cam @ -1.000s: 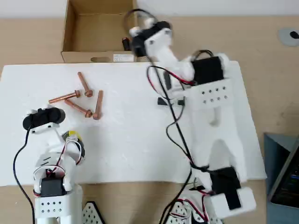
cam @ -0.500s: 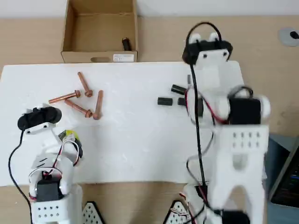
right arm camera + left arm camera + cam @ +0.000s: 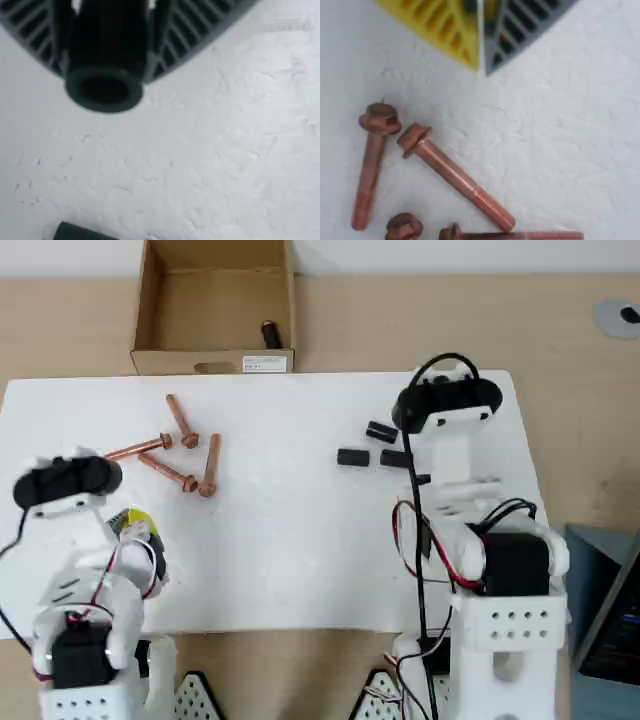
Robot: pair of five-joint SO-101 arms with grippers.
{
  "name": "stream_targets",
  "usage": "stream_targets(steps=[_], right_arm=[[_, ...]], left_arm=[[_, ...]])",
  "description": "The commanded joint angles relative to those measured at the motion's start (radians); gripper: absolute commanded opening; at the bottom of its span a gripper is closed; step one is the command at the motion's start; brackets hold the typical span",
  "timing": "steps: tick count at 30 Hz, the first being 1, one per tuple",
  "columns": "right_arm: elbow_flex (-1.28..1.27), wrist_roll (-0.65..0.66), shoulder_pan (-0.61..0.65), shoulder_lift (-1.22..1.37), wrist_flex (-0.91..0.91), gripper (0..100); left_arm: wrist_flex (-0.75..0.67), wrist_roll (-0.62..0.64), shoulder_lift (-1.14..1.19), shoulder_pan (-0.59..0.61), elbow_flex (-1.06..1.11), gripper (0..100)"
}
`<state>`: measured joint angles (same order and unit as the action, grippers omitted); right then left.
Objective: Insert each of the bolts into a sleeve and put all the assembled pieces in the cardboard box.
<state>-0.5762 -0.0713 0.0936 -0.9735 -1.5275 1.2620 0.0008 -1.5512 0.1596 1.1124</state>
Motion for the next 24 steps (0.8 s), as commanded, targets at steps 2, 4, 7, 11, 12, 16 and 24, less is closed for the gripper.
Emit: stream_targets(steps=[2,4,7,11,12,16,24], right_arm=[[-0.018,-0.009,-0.018,-0.030,0.025,1.0],[-0.030,-0.011,-0.018,-0.031,0.025,1.0],[-0.042,-0.011,-0.048,-0.031,0.025,1.0],[-0.042,-0.008,-0.120,-0.031,0.025,1.0],[-0.042,-0.005,-0.136,-0.031,0.025,1.0],[-0.044,-0.005,-0.179,-0.031,0.023,1.0],[-0.044,-0.006,-0.197,-0.031,0.020,1.0]], left_arm=[[0.037,-0.006,0.300,0.008,-0.290,0],[0.054,-0.006,0.423,0.008,-0.390,0],[0.064,-0.006,0.593,0.005,-0.529,0],[0.077,-0.012,0.796,0.003,-0.660,0],[0.077,-0.012,0.843,0.006,-0.684,0],[0.077,-0.014,1.010,0.008,-0.763,1],[0.077,-0.144,1.253,0.003,-0.905,1]])
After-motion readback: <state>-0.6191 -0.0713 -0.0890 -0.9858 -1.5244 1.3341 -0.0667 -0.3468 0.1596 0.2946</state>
